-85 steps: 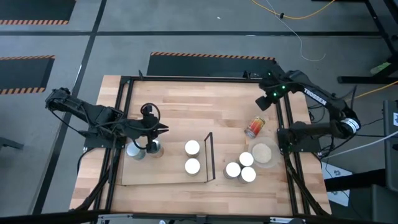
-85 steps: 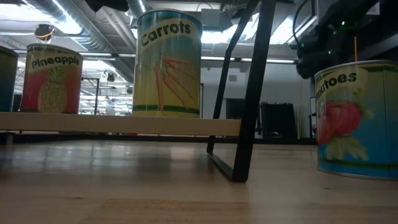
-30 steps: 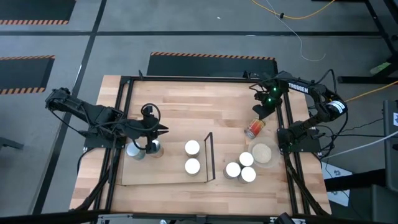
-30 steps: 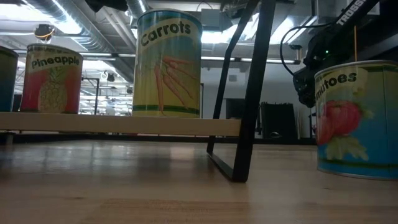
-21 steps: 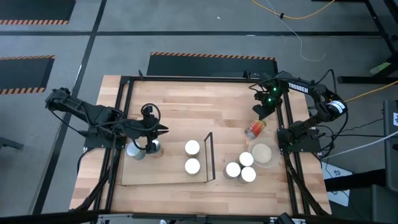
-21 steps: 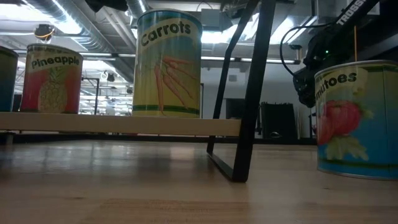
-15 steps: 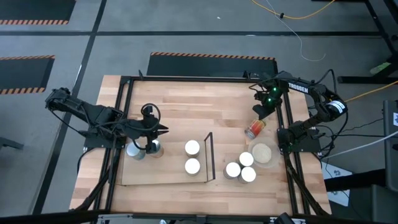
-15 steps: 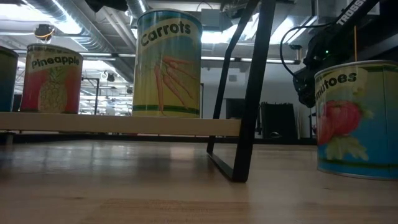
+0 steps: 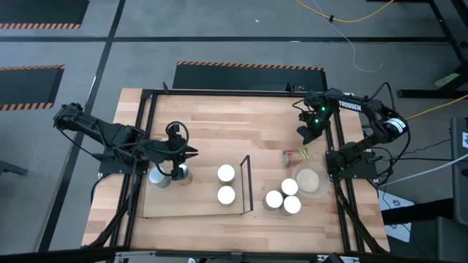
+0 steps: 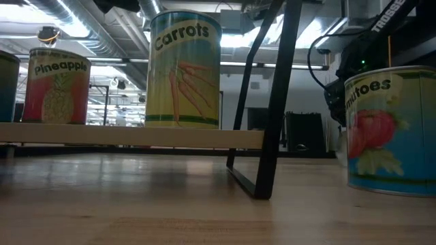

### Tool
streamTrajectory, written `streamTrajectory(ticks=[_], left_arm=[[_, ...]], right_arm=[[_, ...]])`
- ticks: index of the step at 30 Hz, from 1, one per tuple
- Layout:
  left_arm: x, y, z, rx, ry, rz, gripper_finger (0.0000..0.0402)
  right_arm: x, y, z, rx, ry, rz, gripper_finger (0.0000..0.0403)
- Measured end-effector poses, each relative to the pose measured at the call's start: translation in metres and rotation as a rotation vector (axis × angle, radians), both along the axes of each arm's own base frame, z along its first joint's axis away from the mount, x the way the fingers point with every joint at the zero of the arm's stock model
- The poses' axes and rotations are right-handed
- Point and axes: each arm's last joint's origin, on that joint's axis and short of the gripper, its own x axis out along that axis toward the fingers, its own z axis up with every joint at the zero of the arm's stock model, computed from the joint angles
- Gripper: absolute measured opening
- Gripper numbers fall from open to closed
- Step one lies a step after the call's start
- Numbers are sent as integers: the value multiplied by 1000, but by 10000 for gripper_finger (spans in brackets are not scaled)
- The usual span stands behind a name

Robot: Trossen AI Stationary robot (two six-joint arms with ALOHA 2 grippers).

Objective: Pick and place cans onto a shelf
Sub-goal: Put the green bean can on the shelf

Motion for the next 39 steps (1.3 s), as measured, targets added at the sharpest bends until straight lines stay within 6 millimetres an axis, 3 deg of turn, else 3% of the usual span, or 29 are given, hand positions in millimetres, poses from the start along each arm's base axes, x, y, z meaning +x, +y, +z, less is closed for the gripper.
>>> streamTrajectory(ticks=[18,27,33,39], left_arm=[[0,0,0,-2,0,1,43],[0,0,0,-7,-2,4,43],[0,0,0,-9,-2,6,43],[0,0,0,-9,-3,7,43]], right_arm=[[0,0,0,2,2,-1,108],[6,-10,27,-43,-30,-2,108],[-3,5,48,-75,-44,-27,108],[-16,26,51,-109,-85,-69,108]])
